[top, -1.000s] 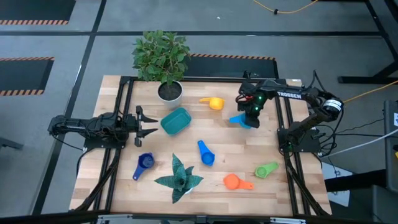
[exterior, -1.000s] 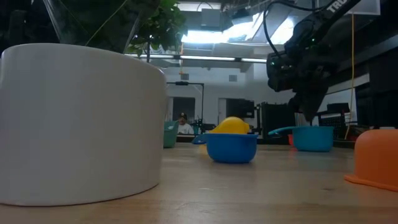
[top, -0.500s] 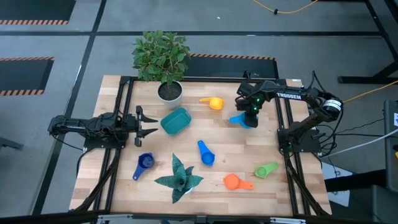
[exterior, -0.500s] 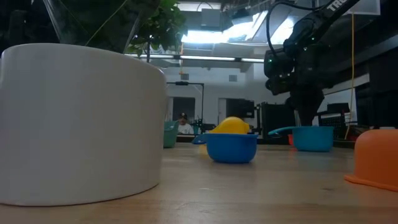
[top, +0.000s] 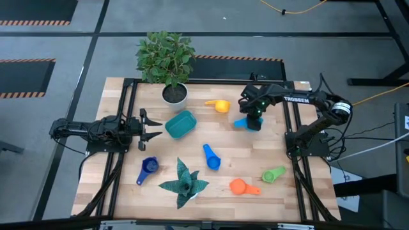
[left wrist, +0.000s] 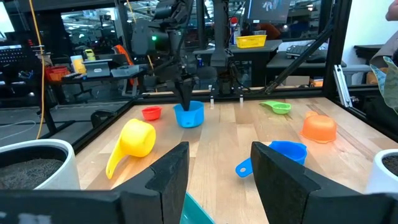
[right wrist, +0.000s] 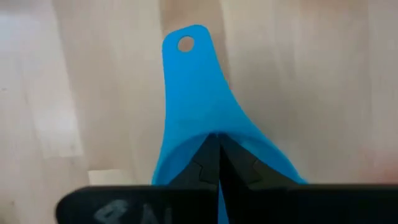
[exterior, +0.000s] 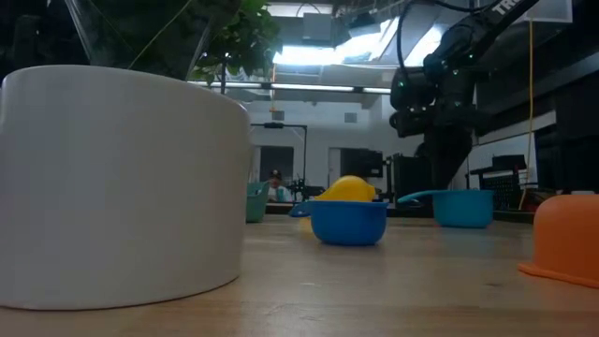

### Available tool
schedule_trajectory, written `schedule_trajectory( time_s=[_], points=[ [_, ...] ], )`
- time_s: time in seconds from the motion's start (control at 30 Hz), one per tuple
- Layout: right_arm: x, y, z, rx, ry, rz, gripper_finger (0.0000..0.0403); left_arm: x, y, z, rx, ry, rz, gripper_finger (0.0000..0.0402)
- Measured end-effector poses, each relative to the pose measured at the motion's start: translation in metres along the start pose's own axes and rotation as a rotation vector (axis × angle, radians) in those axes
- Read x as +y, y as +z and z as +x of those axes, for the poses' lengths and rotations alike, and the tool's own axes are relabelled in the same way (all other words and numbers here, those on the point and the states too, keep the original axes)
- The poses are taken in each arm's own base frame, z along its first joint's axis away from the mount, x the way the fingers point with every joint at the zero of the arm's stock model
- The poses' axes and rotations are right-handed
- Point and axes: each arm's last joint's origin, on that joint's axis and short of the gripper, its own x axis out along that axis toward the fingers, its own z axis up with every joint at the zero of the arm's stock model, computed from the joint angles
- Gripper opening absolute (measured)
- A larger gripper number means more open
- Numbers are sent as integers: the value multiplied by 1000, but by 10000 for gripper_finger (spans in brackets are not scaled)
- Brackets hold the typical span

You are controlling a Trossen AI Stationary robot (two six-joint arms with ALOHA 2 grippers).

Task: Nest measuring cups in basket
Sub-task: Prepare the yellow measuring cup, then stack the yellow measuring cup on top of the light blue measuring cup

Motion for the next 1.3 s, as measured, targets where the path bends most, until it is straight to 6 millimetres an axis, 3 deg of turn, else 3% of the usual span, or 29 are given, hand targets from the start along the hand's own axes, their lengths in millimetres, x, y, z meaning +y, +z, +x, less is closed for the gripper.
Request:
schedule_trajectory(
  time_s=[0.5, 0.9, 1.3],
  points=[
    [40, 3, 9, 104, 63, -125, 3, 0, 0, 0, 0, 0, 0, 166],
    [41, 5, 9, 85, 55, -138, 3, 0, 0, 0, 1, 0, 0, 166],
    [42, 38, -28, -31, 17, -176, 13, 0, 0, 0, 0, 0, 0, 166]
  ],
)
